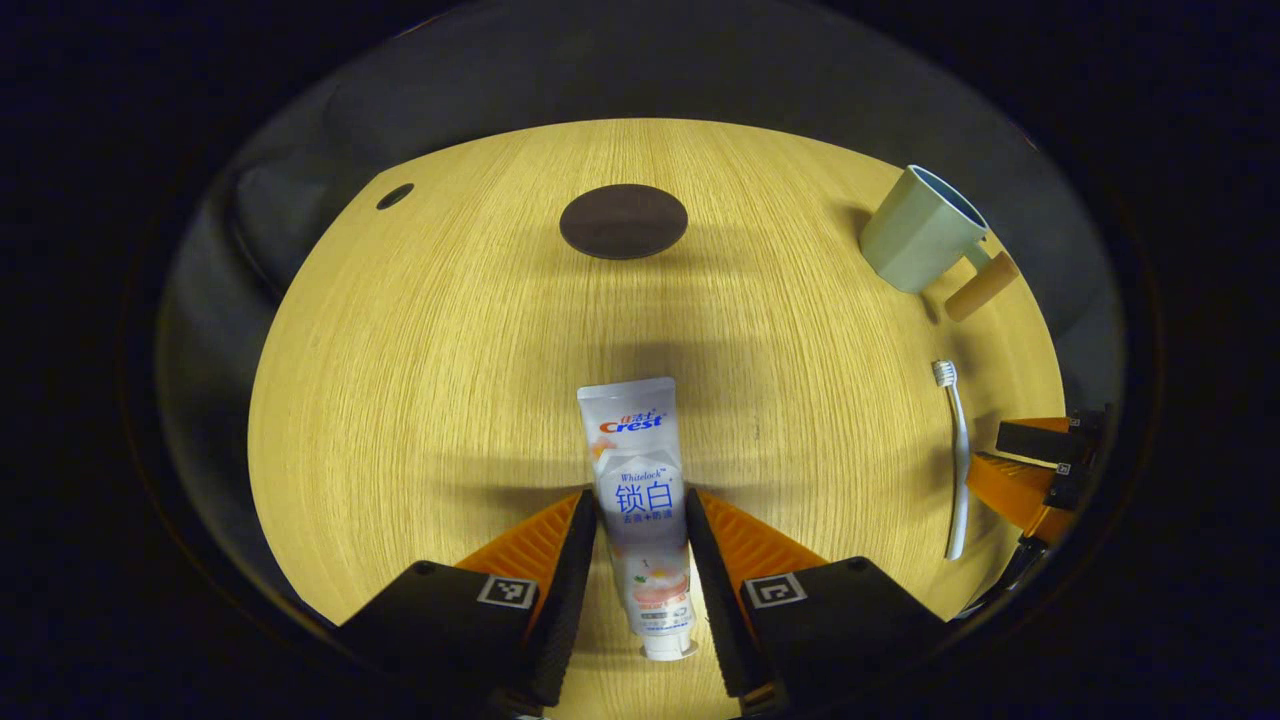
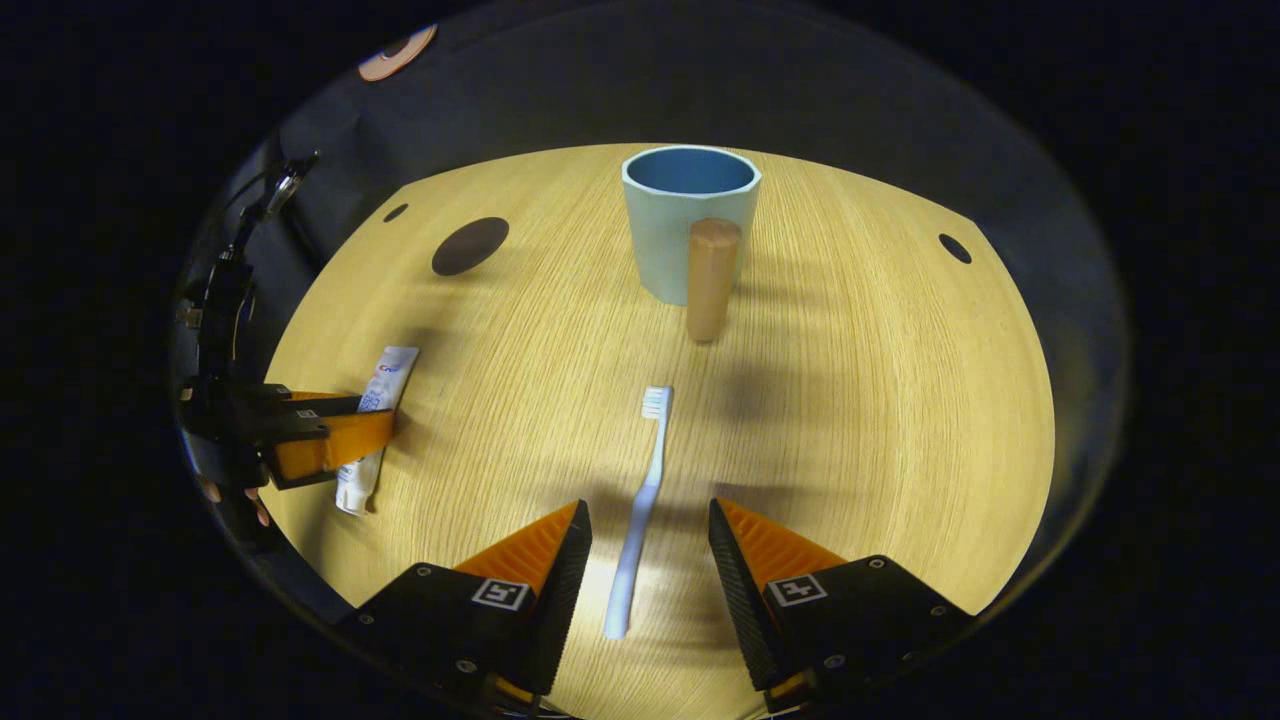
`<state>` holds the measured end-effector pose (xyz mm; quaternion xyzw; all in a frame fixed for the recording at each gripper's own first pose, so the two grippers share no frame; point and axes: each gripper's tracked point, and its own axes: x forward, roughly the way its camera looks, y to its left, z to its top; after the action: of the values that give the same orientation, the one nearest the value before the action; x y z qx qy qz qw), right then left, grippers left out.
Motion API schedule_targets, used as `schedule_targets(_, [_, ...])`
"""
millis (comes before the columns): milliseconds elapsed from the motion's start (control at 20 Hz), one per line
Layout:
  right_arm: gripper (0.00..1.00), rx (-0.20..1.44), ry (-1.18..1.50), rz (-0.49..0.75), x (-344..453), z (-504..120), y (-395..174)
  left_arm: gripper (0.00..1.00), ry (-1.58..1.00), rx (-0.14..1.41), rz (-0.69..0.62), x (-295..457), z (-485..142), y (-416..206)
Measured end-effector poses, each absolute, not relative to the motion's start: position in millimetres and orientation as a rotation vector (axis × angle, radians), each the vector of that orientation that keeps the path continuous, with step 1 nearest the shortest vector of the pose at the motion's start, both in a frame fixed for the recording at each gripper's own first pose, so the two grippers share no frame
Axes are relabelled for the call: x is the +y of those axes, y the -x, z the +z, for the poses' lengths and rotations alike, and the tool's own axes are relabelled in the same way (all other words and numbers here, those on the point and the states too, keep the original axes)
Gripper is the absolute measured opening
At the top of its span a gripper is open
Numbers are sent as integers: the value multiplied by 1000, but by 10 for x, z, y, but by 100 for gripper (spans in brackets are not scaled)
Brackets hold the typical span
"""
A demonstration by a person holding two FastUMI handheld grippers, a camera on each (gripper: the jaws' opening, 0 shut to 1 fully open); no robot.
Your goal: Put the toothbrush and toothpaste on the desktop into the cup, then pick up the cup and place it on the coaster on the desktop.
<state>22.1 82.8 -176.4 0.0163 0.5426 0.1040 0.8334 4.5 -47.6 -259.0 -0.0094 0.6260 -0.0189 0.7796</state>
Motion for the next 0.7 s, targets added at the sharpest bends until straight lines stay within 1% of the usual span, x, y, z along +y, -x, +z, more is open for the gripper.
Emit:
schedule_targets(50, [71, 1167, -37, 220, 854, -1787, -205, 61, 13, 1362, -38, -477, -2588, -43])
schedule_targets(100, [68, 1183, -49, 223, 888, -1809, -202, 55, 5, 1368, -39, -476, -2584, -45])
schedule_targets(150, [62, 1194, -56, 219, 909, -1846, -202, 57, 1, 1373, -42, -483, -2587, -41])
schedule_targets(300, [55, 1197, -48, 202, 886, -1880, -246, 51, -3, 1376, -51, -495, -2577, -53])
schedule_targets(350, [48, 1201, -52, 195, 879, -1889, -253, 51, -2, 1373, -50, -485, -2573, -58])
schedule_targets(400, [49, 1215, -69, 187, 886, -1910, -254, 48, 2, 1380, -36, -482, -2582, -56])
schedule_targets(450, [47, 1218, -93, 171, 871, -1912, -275, 48, 2, 1380, -25, -492, -2588, -45])
schedule_targets(500, [51, 1225, -111, 164, 871, -1923, -316, 49, 4, 1383, -19, -485, -2583, -49])
schedule_targets(550, [46, 1230, -115, 159, 867, -1913, -312, 48, 2, 1382, -22, -497, -2579, -38])
schedule_targets(600, [46, 1234, -105, 150, 832, -1871, -316, 48, 2, 1377, -26, -492, -2570, -49])
schedule_targets(650, [41, 1227, -92, 144, 818, -1926, -335, 45, 2, 1380, -32, -503, -2570, -49])
schedule_targets(700, [36, 1222, -80, 137, 811, -1924, -348, 45, 5, 1377, -38, -500, -2563, -48])
